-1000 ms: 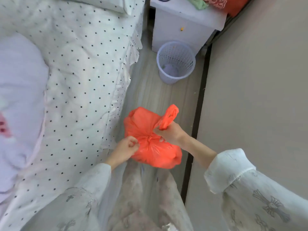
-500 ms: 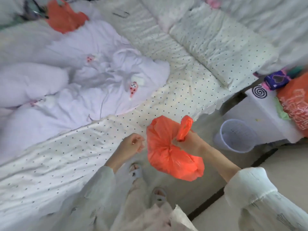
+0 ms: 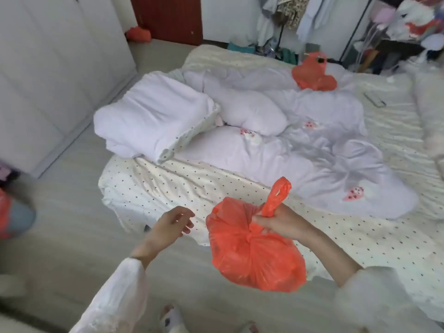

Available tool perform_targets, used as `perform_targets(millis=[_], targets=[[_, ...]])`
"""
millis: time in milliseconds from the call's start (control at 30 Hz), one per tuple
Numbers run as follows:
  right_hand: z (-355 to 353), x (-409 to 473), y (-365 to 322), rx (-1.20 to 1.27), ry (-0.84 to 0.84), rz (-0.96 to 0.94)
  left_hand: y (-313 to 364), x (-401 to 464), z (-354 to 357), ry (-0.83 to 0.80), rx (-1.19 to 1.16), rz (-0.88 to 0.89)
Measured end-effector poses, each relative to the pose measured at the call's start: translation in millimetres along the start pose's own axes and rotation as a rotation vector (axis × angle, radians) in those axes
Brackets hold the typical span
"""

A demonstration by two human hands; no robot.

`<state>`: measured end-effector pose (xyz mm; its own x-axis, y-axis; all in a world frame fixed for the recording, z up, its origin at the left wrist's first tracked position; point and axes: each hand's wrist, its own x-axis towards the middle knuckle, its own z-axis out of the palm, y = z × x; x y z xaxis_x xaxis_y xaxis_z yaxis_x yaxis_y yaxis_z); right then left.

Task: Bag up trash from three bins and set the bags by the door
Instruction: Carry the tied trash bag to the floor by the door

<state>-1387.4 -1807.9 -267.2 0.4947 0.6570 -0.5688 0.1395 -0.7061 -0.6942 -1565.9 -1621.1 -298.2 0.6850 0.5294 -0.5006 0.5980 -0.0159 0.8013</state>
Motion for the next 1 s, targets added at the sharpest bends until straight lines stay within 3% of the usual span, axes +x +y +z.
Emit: perform_targets(millis=[200,467,800,900,1000], targets=[[121,79,-141,-0.121,-0.129,-0.085,-66,-11,-173,0.177,-0.09,-0.019],[252,171,-320,-0.069,-0.245,-0.234,-126,-6,-372,0.478,-0.133,-0.02],[364,330,-510,-0.034,-0.394,-0.312,-163,78,-551,0.604,-0.255,-0.079],[381,386,-559,-0.055,-0.431,-0.281,-166,119,-617,0.683,-0.286,-0.121],[382,436,-607,-0.023,-0.401,-0.256,-155,161,-671,0.653,-0.304,-0.142]])
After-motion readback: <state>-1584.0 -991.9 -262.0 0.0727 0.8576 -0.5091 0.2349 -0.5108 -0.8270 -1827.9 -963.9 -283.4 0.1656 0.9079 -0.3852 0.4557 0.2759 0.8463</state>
